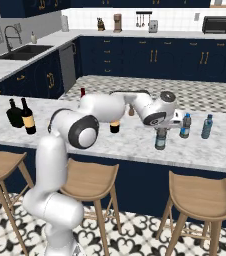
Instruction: Move the plastic bottles in the middle to the plastics group, and the glass bottles in the middle to the glass group.
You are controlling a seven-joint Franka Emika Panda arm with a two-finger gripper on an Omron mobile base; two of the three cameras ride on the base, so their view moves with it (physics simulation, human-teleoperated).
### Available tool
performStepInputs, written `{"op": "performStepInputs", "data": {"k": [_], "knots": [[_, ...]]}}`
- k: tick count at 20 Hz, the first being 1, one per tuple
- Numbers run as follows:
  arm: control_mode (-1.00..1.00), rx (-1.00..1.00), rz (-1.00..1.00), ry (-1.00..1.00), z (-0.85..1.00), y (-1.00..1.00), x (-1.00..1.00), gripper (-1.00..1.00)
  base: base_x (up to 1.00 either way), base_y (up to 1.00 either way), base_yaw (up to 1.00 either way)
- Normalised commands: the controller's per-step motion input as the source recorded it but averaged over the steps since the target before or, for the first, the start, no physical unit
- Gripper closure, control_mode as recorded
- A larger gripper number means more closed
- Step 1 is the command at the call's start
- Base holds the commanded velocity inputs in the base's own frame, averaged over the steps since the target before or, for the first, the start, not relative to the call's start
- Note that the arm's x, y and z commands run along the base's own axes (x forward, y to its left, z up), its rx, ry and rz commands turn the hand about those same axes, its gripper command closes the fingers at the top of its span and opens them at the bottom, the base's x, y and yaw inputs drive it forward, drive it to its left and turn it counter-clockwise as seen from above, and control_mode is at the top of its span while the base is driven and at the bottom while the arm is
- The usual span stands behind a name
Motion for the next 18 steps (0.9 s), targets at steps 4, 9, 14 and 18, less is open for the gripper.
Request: {"op": "performStepInputs", "data": {"k": [4, 9, 14, 18], "knots": [[-1.00, 0.00, 0.05, 0.00, 0.00, -0.63, 0.12, 1.00, 0.00, 0.00, 0.00], [-1.00, 0.00, 0.07, 0.00, 0.00, -0.56, 0.16, 1.00, 0.00, 0.00, 0.00], [-1.00, 0.00, 0.06, -0.06, -0.01, -0.25, 0.01, 1.00, 0.00, 0.00, 0.00], [-1.00, -0.03, 0.07, -0.02, 0.00, 0.00, 0.29, 1.00, 0.00, 0.00, 0.00]]}}
